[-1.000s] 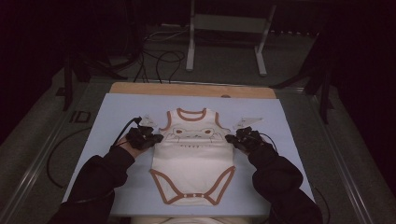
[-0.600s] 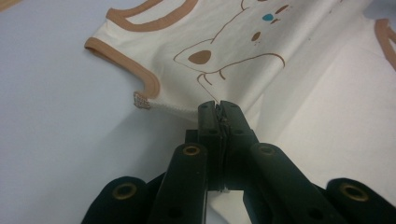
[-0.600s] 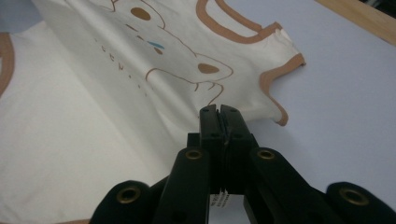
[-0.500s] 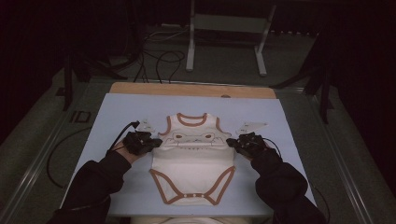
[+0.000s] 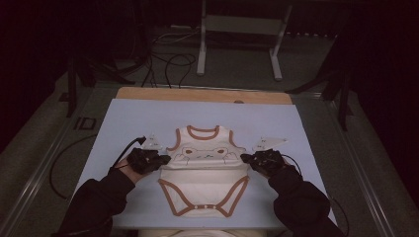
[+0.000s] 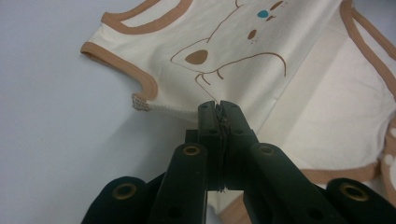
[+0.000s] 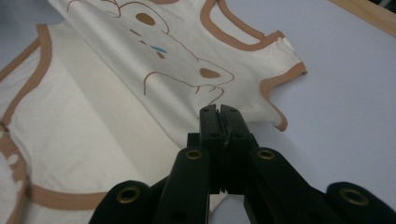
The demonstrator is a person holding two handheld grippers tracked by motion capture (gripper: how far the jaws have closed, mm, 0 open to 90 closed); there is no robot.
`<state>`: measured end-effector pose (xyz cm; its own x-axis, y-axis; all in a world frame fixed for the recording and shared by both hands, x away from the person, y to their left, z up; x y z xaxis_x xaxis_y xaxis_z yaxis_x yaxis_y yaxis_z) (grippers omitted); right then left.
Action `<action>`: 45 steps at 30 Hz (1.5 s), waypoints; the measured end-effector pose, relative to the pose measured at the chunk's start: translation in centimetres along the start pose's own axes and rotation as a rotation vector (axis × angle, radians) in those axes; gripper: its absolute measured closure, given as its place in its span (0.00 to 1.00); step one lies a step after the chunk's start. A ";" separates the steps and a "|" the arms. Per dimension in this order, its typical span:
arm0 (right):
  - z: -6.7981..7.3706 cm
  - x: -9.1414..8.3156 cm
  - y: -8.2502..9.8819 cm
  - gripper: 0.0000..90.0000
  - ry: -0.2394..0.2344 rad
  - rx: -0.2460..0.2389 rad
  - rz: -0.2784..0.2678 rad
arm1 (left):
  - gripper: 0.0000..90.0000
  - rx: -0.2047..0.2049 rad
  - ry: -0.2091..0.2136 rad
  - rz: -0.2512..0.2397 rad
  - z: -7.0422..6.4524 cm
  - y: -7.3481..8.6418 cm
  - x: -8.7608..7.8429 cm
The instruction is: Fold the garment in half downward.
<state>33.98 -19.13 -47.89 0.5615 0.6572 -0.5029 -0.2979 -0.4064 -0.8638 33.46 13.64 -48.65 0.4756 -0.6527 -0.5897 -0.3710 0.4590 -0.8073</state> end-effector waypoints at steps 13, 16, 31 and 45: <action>1.7 -1.0 1.7 0.99 -0.034 0.013 0.015 | 0.99 0.007 0.032 0.001 -1.5 1.3 -0.5; 2.0 -1.0 2.1 0.99 -0.042 0.018 0.022 | 0.99 0.007 0.037 0.005 -2.0 1.7 -0.7; 4.4 -1.9 4.8 0.99 -0.081 0.041 0.064 | 0.99 0.007 0.083 0.028 -4.6 4.0 -1.3; 6.1 -3.4 6.5 0.99 -0.110 0.059 0.089 | 0.99 0.019 0.099 0.024 -6.6 5.3 -2.1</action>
Point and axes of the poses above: each handheld gripper's, and its own axes: x roughly forward along the jaws, y roughly out of its underside, z roughly to its left, the point moved 5 cm from there along x, roughly forward along the jaws, and after that the axes turned 12 degrees about -z, right-handed, at the moved point
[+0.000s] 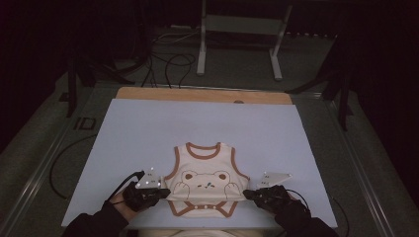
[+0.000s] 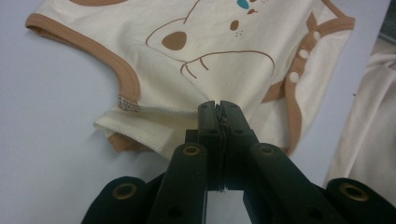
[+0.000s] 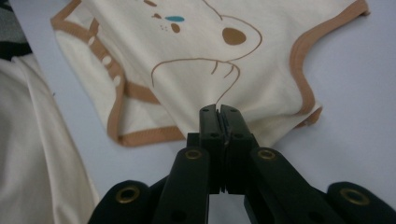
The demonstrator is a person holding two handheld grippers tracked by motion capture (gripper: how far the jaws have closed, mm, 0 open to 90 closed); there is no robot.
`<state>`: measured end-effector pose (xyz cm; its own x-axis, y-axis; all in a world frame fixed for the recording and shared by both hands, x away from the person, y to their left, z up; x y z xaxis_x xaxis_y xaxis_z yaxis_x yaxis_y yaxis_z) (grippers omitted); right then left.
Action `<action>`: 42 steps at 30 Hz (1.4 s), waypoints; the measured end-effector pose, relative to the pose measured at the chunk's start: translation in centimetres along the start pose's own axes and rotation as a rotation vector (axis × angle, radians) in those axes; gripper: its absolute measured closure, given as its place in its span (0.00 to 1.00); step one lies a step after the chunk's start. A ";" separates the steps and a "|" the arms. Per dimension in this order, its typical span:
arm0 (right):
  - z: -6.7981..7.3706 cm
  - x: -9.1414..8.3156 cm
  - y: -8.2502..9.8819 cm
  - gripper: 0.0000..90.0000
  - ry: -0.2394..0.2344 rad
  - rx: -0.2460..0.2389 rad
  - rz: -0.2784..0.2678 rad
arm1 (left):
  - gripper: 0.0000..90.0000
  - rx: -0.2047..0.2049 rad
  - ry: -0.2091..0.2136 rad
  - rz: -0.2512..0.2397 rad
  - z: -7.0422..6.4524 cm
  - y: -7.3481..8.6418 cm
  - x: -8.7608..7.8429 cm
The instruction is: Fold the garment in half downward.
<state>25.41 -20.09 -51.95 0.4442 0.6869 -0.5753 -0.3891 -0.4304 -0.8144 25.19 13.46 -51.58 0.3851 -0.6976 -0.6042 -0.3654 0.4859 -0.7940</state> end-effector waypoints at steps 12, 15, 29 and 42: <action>1.2 -0.8 1.4 0.99 -0.017 0.019 0.007 | 0.99 -0.003 0.046 0.006 -1.6 1.0 -0.2; 1.4 -1.0 1.6 0.99 -0.016 0.021 0.011 | 0.99 -0.010 0.053 0.013 -2.0 1.4 -0.2; 1.7 -0.8 3.0 0.99 -0.028 0.041 0.040 | 0.98 -0.045 0.063 0.025 -2.4 2.9 0.3; 1.6 -0.3 3.7 0.98 -0.020 0.014 0.065 | 0.98 -0.038 0.081 0.029 -2.3 3.6 0.9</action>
Point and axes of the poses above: each handheld gripper's, and its own axes: x roughly forward along the jaws, y roughly out of its underside, z roughly to its left, the point moved 5 cm from there along x, roughly forward along the jaws, and after that the axes turned 12 degrees about -z, right-handed, at the moved point
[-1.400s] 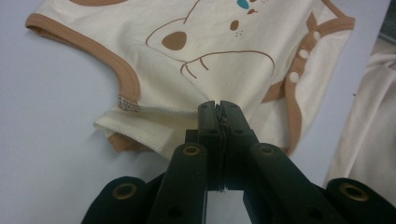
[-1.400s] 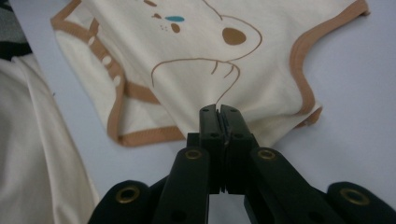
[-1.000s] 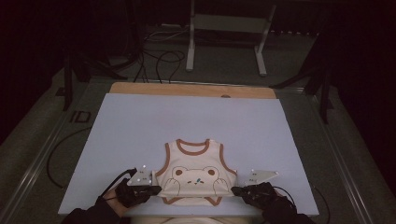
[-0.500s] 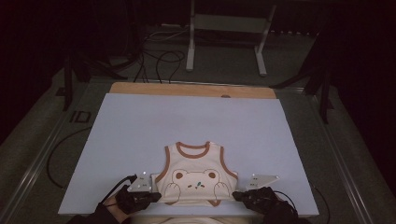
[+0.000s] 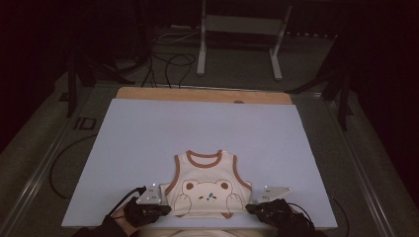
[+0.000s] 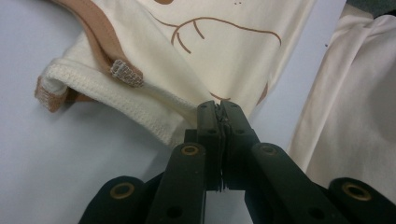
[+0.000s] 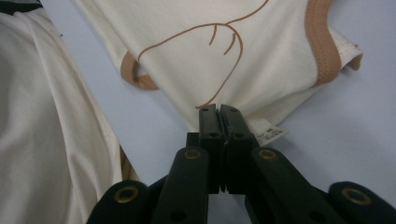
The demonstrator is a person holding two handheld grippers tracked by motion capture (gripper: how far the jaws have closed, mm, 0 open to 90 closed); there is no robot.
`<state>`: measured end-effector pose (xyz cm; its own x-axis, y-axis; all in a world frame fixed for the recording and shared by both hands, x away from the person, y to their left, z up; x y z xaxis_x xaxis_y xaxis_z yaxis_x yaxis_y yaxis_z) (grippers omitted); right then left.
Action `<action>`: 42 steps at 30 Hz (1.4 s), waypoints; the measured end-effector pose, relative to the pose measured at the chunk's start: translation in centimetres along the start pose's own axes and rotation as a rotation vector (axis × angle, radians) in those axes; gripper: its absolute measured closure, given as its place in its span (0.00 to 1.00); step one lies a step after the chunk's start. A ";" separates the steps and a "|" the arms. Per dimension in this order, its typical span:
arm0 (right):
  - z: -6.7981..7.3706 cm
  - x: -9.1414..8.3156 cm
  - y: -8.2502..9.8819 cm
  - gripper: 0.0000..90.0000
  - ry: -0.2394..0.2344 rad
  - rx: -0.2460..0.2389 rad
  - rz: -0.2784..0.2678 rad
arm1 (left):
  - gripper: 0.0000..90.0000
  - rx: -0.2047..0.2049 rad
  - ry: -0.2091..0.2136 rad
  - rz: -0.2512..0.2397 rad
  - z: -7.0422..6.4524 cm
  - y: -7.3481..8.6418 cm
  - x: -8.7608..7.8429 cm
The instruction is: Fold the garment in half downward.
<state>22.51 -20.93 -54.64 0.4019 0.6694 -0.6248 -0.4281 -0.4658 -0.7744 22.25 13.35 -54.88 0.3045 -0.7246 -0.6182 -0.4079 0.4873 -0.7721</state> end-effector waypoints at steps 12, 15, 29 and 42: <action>-0.1 0.1 0.1 0.95 -0.009 0.000 -0.004 | 0.96 0.020 0.005 0.012 0.0 -0.1 0.1; -0.1 0.0 0.0 0.92 -0.007 -0.001 -0.003 | 0.92 0.032 0.005 0.019 0.0 -0.2 0.0; -0.1 -1.3 -1.7 0.55 0.000 0.006 -0.079 | 0.66 0.032 -0.010 -0.034 0.2 -1.9 -1.7; -1.0 -1.7 -3.9 0.20 0.015 0.005 -0.117 | 0.17 0.055 0.017 -0.065 0.7 -4.2 -2.8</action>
Point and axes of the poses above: each handheld gripper's, and its own axes: x roughly forward along the jaws, y roughly out of its underside, z roughly to its left, the point moved 5 cm from there along x, roughly forward along the jaws, and after that the axes turned 12 degrees about -z, right-handed, at the moved point
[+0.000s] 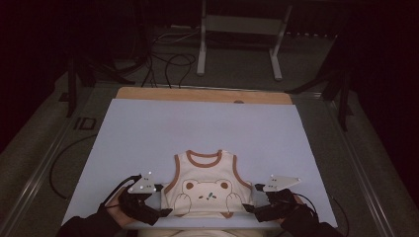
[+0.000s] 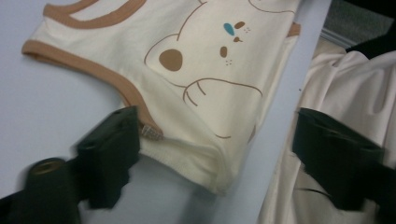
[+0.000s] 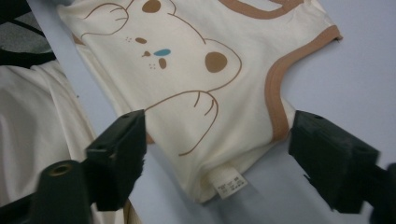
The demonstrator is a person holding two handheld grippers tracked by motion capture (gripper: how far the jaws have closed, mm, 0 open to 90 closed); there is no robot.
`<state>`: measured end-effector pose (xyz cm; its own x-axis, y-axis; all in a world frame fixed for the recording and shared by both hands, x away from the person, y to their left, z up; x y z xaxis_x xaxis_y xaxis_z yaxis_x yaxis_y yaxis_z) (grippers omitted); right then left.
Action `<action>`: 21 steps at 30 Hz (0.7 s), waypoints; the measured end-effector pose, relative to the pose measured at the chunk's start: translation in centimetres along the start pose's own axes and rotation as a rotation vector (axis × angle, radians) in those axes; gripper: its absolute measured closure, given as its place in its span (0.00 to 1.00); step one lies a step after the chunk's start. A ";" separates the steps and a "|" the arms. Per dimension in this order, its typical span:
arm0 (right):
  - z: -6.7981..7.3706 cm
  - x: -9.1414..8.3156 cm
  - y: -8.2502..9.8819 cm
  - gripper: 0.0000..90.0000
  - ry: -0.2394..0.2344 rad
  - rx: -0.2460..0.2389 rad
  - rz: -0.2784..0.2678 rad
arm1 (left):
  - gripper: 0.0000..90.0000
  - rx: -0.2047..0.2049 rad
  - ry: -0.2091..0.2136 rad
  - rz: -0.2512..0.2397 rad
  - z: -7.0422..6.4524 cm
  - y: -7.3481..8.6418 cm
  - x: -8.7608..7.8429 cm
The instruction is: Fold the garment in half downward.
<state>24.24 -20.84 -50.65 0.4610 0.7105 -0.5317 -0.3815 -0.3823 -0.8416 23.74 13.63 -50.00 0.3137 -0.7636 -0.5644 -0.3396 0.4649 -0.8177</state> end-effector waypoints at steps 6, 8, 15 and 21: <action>0.0 -0.1 -0.7 0.10 -0.030 0.004 -0.026 | 0.00 -0.001 -0.001 -0.022 0.4 -0.8 0.0; -0.3 0.0 -1.0 0.10 -0.025 0.019 -0.034 | 0.00 0.006 -0.009 -0.029 0.5 -1.1 0.0; -1.2 0.1 -2.7 0.10 0.009 -0.017 -0.078 | 0.00 0.025 0.006 -0.052 0.9 -2.3 0.0; -1.8 0.2 -3.9 0.10 0.021 -0.055 -0.093 | 0.00 0.049 -0.002 -0.059 1.6 -3.6 0.0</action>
<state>27.26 -20.30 -47.61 0.5097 0.7319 -0.4523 -0.2922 -0.3472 -0.8911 26.39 12.68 -47.29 0.3337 -0.7892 -0.5156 -0.2771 0.4407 -0.8538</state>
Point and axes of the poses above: each handheld gripper's, and its own axes: x roughly forward along the jaws, y roughly out of its underside, z roughly to its left, the point moved 5 cm from there along x, roughly forward along the jaws, and after that the axes turned 12 degrees about -z, right-handed, at the moved point
